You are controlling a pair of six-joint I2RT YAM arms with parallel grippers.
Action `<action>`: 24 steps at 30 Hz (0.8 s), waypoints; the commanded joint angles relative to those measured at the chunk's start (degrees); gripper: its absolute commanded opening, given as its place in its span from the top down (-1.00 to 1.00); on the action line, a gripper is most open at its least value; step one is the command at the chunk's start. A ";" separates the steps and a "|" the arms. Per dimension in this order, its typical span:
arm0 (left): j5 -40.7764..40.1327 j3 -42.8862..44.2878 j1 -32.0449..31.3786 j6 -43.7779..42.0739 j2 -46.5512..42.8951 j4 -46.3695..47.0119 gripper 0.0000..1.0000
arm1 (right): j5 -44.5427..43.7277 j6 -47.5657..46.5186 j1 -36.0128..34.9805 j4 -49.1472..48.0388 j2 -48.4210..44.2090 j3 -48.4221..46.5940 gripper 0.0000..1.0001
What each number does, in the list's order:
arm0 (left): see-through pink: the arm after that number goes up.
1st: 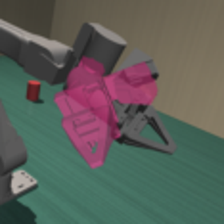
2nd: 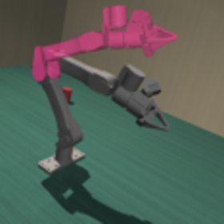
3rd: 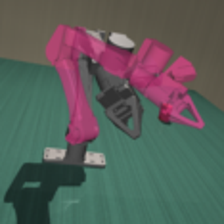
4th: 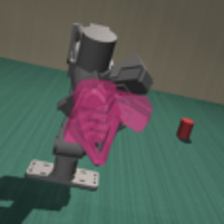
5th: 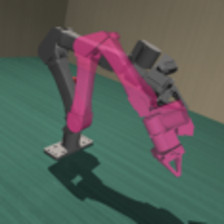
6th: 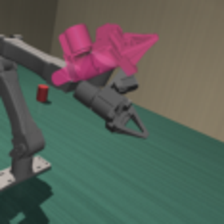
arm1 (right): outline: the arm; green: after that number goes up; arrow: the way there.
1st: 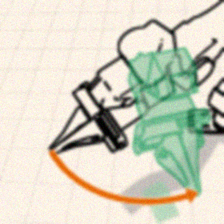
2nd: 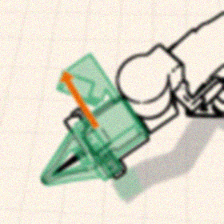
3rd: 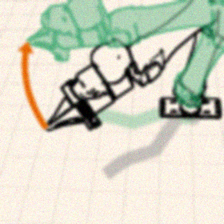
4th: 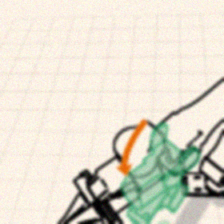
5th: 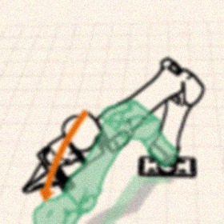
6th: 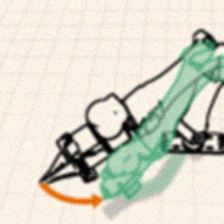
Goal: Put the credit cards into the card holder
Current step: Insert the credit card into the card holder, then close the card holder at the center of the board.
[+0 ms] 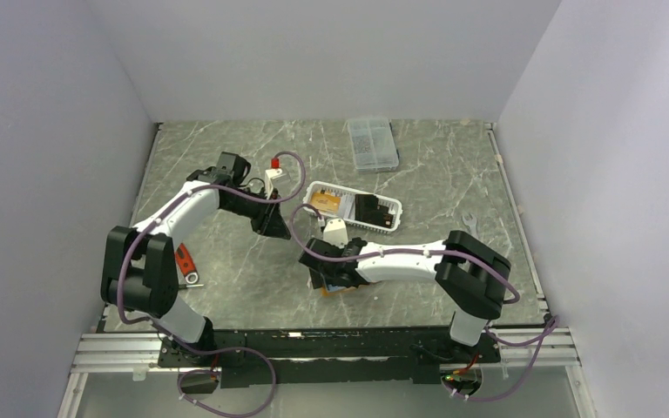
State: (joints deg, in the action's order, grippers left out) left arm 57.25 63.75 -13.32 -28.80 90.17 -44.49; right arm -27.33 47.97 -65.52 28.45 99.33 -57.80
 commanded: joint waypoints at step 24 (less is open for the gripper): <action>-1.62 0.95 0.53 -1.18 -4.04 -4.02 0.46 | 3.35 -5.34 -1.80 1.26 2.05 2.68 -0.71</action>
State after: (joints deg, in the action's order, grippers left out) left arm 55.11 63.75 -13.17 -28.84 87.46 -47.92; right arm -28.49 45.39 -66.57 26.06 99.18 -57.08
